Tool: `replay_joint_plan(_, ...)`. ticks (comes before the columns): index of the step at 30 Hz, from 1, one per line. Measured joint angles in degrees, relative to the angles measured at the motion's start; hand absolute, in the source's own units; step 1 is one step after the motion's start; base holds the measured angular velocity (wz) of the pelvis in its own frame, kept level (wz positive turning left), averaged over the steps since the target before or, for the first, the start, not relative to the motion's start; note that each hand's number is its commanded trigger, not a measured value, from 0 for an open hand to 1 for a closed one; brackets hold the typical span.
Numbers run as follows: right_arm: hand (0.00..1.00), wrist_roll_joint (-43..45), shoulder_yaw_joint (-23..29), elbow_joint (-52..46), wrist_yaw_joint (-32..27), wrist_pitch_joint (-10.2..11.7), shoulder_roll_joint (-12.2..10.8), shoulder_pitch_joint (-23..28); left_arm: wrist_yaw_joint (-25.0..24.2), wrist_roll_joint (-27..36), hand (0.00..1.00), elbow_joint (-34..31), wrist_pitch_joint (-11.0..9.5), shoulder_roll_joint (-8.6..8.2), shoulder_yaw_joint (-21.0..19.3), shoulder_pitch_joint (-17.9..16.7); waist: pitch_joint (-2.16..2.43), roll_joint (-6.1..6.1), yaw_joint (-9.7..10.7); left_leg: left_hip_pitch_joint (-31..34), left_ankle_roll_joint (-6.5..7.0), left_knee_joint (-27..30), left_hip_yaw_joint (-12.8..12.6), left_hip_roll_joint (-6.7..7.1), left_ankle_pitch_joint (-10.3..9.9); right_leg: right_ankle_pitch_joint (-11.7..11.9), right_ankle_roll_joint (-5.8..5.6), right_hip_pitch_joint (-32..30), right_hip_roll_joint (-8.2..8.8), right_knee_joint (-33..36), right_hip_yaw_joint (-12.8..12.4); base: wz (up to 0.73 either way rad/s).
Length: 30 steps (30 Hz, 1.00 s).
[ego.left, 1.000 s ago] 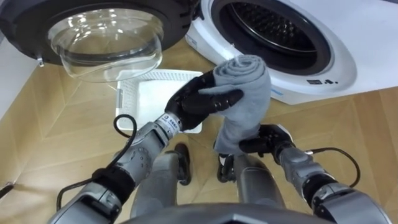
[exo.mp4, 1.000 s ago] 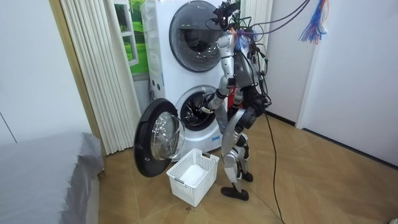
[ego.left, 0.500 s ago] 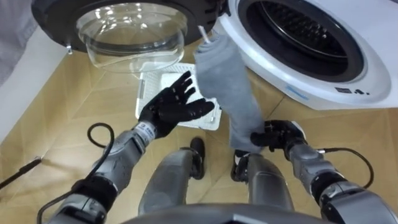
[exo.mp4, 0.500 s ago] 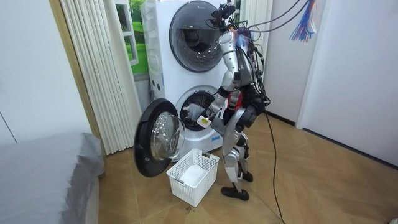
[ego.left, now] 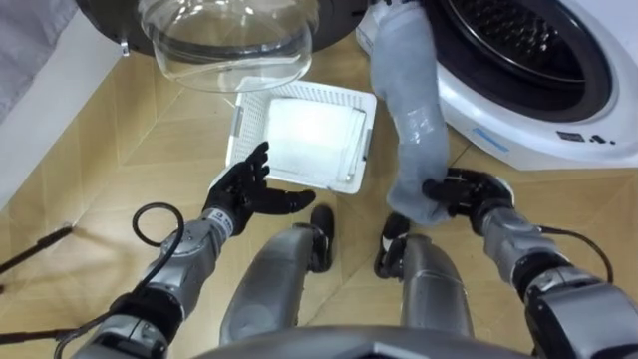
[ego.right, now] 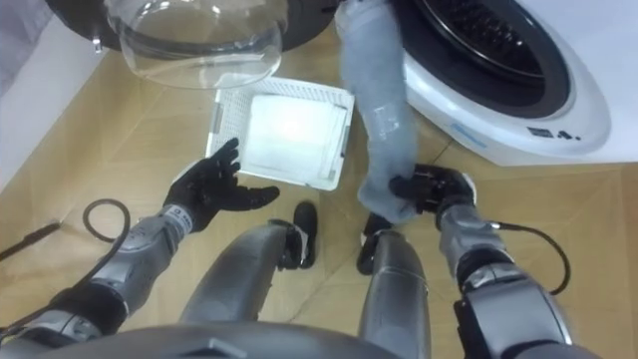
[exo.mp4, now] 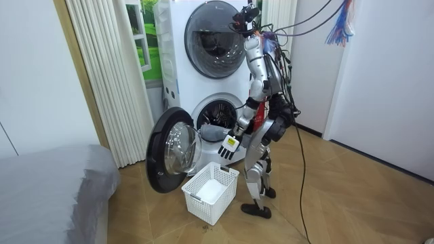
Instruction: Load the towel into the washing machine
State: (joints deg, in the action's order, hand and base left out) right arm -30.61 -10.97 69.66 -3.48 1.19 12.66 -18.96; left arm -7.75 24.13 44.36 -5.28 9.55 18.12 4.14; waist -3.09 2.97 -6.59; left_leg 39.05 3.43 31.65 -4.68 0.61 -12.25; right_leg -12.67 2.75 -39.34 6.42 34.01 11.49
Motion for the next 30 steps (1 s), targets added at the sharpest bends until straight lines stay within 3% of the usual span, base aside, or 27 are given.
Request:
replay_joint_plan(7,1.0,-11.85,1.16,1.63,0.05,-1.44,2.59,-2.88,2.93,0.11,0.0,0.48,0.02,0.24,0.07,-0.02,-0.43,-1.18,0.02,2.59,0.18,2.08,0.12,0.35,0.25,-0.21,-0.2,-2.26,0.76,2.26,0.24,0.05)
replay_joint_plan(10,1.0,-17.12,1.35,1.62,-0.43,-2.12,4.2,-4.72,3.92,0.41,0.0,0.38,-0.08,0.52,0.18,0.06,-0.57,-2.48,0.06,3.48,0.23,2.92,0.02,1.09,0.28,-0.98,-0.17,-3.95,1.6,4.2,-0.29,0.05)
replay_joint_plan(14,1.0,-22.34,4.12,1.31,-3.24,-2.1,6.07,-6.72,5.96,0.44,0.0,-0.39,-0.04,0.56,0.18,-0.32,-0.56,-3.12,0.18,4.79,0.3,4.15,0.14,0.99,0.25,-1.14,-0.03,-4.98,1.72,5.25,-0.05,0.05)
replay_joint_plan(16,1.0,-23.31,7.93,-0.53,-5.93,-2.06,7.37,-7.24,7.22,-0.07,0.0,-1.02,-0.07,0.52,-0.03,-0.75,-0.41,-3.41,0.2,5.45,0.44,4.55,-0.04,1.08,0.31,-1.2,0.05,-5.81,2.16,6.38,-0.01,0.05)
replay_joint_plan(23,1.0,-30.16,13.76,-9.51,-14.67,2.51,8.07,-7.45,10.12,-0.01,0.0,-3.63,-1.5,0.67,-0.13,-3.45,-0.31,-3.7,2.54,5.53,0.51,5.67,-0.16,1.08,0.26,-1.37,0.29,-5.91,2.43,7.73,-0.09,0.0)
replay_joint_plan(27,1.0,-39.48,14.35,-9.89,-17.04,2.31,8.18,-8.96,11.06,-0.07,0.0,-4.16,-1.95,0.64,-0.11,-3.62,-0.15,-3.95,2.99,5.49,0.63,5.68,-0.68,1.07,0.32,-1.33,0.33,-5.96,2.64,7.92,-0.09,0.0)
replay_joint_plan(28,0.47,-42.04,14.37,-9.89,-17.79,2.32,8.18,-9.34,11.1,-0.06,0.0,-4.46,-2.09,0.69,-0.08,-3.85,-0.12,-4.0,2.85,5.54,0.72,5.58,-0.69,1.12,0.38,-1.3,0.27,-6.13,2.69,7.97,-0.26,0.0)
replay_joint_plan(29,0.31,-44.33,14.42,-9.89,-18.46,2.33,8.19,-10.12,11.11,-0.05,0.0,-5.06,-2.17,0.87,-0.09,-4.38,0.0,-4.17,2.85,5.87,0.79,5.5,-0.81,1.19,0.43,-1.26,0.21,-6.69,2.73,8.08,-0.5,0.0)
replay_joint_plan(30,0.61,-45.66,14.56,-9.89,-18.73,2.33,8.19,-10.56,11.07,-0.04,0.0,-5.1,-2.27,0.95,-0.08,-4.5,-0.01,-4.17,2.99,6.02,0.84,5.5,-0.82,1.23,0.48,-1.24,0.2,-6.84,2.81,8.14,-0.45,0.0)
